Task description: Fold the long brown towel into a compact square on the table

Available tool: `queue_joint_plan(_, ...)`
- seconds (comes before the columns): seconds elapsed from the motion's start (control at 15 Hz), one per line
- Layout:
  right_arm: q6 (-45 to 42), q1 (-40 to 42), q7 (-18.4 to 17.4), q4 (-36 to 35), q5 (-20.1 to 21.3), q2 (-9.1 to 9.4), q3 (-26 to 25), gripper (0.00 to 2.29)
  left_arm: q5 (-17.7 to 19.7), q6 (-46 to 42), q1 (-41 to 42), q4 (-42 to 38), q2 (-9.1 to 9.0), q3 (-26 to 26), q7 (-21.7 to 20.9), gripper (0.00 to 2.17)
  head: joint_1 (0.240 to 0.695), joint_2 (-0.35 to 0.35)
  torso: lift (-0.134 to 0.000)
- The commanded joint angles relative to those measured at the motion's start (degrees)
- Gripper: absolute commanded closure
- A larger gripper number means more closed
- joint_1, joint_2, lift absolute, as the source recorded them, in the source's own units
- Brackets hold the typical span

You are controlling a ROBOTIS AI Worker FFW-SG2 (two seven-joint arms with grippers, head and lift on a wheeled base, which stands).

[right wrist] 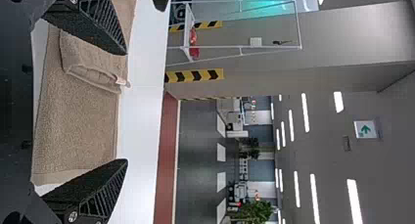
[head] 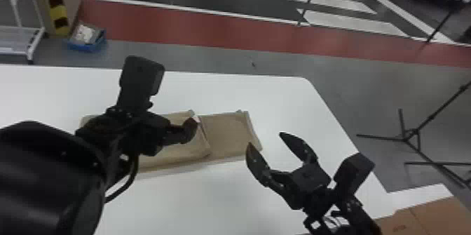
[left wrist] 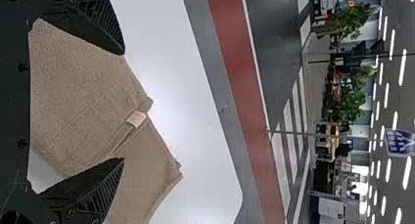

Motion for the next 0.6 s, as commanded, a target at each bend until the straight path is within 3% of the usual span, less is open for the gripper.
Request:
queue_joint_plan(0.0, 12.84, -4.66, 0.12, -0.69, 0.91, 0.14, 1.18, 0.10, 0.84, -5.42, 4.29, -1.68, -0.15, 6.48, -0.98, 0.04, 0.695, -0.307, -0.123)
queue_joint_plan(0.13, 25.67, -10.29, 0.12, -0.34, 2.93, 0.14, 2.77, 0.08, 2.42, -11.22, 8.77, -2.47, 0.35, 13.25, -3.09, 0.04, 0.695, -0.272, -0.123)
queue_joint_plan(0.2, 29.54, -12.57, 0.12, 0.37, 3.90, 0.14, 3.64, 0.08, 3.13, -12.45, 10.27, -2.83, 0.35, 16.06, -3.88, 0.04, 0.695, -0.215, -0.123)
queue_joint_plan(0.33, 33.94, -16.88, 0.12, 2.21, 5.65, 0.14, 5.58, 0.07, 5.24, -15.97, 13.08, -3.09, 0.35, 21.51, -5.46, 0.04, 0.695, -0.154, -0.123)
queue_joint_plan(0.53, 39.91, -24.00, 0.12, 7.66, 7.50, 0.14, 6.63, 0.07, 6.73, -20.19, 15.98, -3.18, 0.44, 25.12, -7.05, 0.07, 0.695, -0.064, -0.123)
